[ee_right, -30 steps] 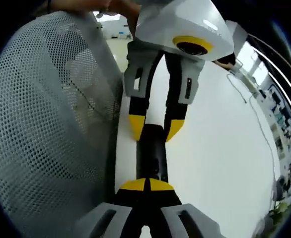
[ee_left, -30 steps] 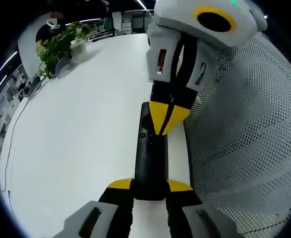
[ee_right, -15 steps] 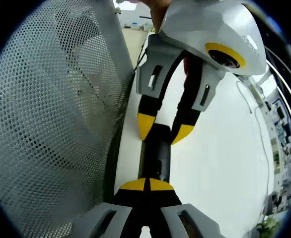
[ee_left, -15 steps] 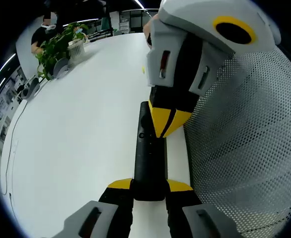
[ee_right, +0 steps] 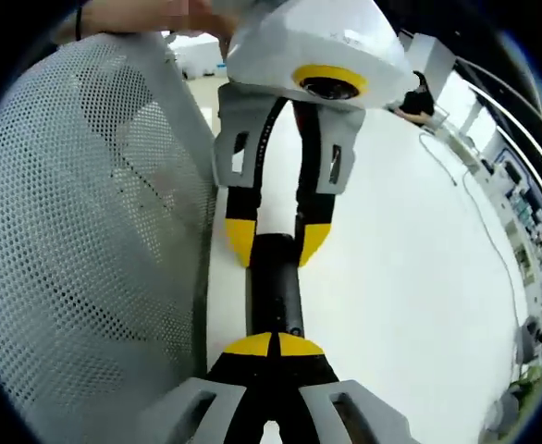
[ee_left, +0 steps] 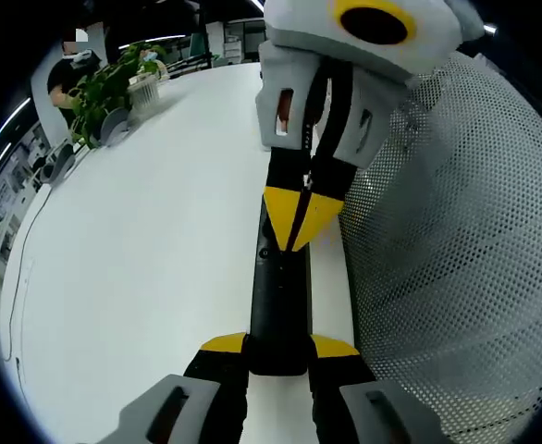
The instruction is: Press the specified remote control buttons in sequence, fully releasing each button before pressing the next.
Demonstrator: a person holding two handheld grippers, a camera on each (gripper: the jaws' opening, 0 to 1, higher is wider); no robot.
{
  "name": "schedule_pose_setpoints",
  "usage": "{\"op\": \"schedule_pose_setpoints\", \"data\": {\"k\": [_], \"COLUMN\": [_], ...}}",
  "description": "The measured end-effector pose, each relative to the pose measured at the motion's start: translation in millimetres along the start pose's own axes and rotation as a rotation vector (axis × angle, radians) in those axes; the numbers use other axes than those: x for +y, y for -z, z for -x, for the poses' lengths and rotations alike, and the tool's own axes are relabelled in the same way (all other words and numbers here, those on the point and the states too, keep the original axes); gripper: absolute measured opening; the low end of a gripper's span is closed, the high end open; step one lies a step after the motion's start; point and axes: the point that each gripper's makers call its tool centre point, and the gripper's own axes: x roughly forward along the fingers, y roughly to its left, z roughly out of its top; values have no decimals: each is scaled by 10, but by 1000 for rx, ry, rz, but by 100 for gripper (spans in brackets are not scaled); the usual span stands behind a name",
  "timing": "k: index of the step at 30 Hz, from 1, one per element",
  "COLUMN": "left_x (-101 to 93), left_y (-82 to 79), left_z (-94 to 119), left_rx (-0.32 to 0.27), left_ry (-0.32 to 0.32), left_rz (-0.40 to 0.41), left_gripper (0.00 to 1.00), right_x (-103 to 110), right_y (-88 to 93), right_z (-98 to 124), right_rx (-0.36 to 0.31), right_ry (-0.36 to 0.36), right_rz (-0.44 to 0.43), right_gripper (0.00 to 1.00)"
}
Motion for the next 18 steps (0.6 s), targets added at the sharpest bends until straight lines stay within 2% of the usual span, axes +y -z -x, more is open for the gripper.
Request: {"op": "schedule_pose_setpoints", "data": {"k": [9, 13, 18], "left_x": [0, 3, 3], "left_y": [1, 1, 1], "left_z": [0, 0, 1], "left_rx": [-1, -2, -6], "left_ry": [0, 1, 0], "left_rz": [-2, 2, 2], "left_gripper": [24, 24, 24], "right_x": [1, -37, -47], "right_y": [-14, -18, -18], "right_z": [-43, -66, -64], "right_rx": [25, 75, 58], "right_ry": [-4, 4, 23], "right_rz": [-6, -97, -137], "right_gripper": [0, 0, 0]}}
